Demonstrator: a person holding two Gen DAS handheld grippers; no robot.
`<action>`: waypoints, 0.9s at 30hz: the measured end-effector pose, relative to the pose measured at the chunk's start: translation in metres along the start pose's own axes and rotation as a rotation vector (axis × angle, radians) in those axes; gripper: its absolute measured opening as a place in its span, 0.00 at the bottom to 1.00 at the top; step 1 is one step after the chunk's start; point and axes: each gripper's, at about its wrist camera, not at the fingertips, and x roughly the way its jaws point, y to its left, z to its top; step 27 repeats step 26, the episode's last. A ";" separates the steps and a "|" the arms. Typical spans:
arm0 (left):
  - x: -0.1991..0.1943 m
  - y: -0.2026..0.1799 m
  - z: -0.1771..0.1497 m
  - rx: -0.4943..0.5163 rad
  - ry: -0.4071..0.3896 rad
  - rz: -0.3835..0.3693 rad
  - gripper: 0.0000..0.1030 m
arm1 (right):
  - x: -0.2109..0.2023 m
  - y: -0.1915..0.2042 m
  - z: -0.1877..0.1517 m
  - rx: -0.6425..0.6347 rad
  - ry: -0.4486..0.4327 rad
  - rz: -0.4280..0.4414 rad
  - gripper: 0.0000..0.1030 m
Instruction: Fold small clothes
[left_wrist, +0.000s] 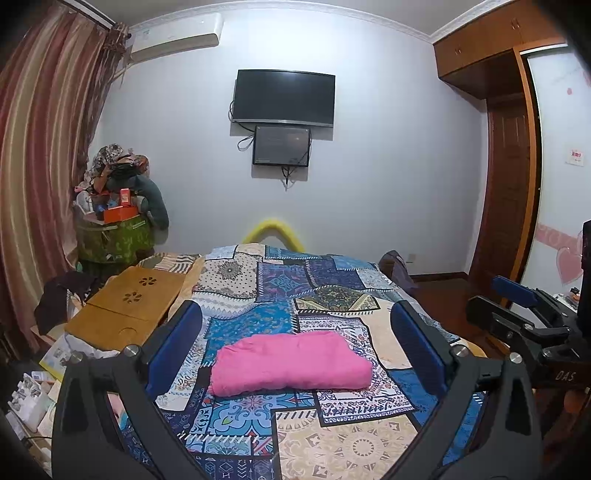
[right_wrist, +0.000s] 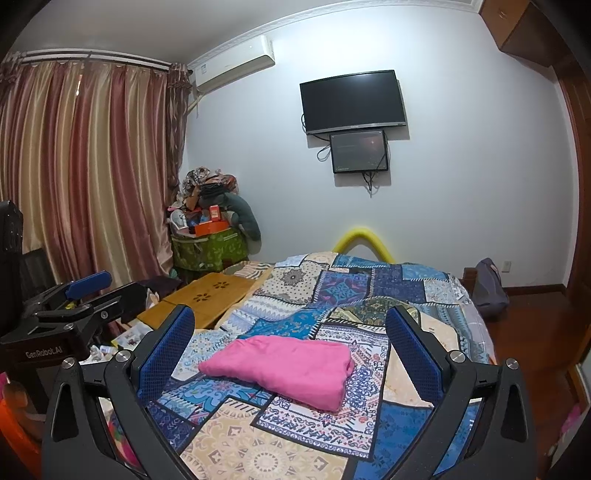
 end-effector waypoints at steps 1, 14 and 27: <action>0.000 0.000 0.000 -0.002 0.003 -0.004 1.00 | 0.001 -0.001 0.001 0.000 0.000 -0.001 1.00; 0.002 0.000 -0.002 -0.001 0.012 -0.009 1.00 | 0.000 -0.002 0.001 -0.005 -0.006 -0.009 1.00; 0.006 0.000 -0.002 -0.003 0.024 -0.006 1.00 | -0.001 -0.004 0.002 -0.008 -0.005 -0.014 1.00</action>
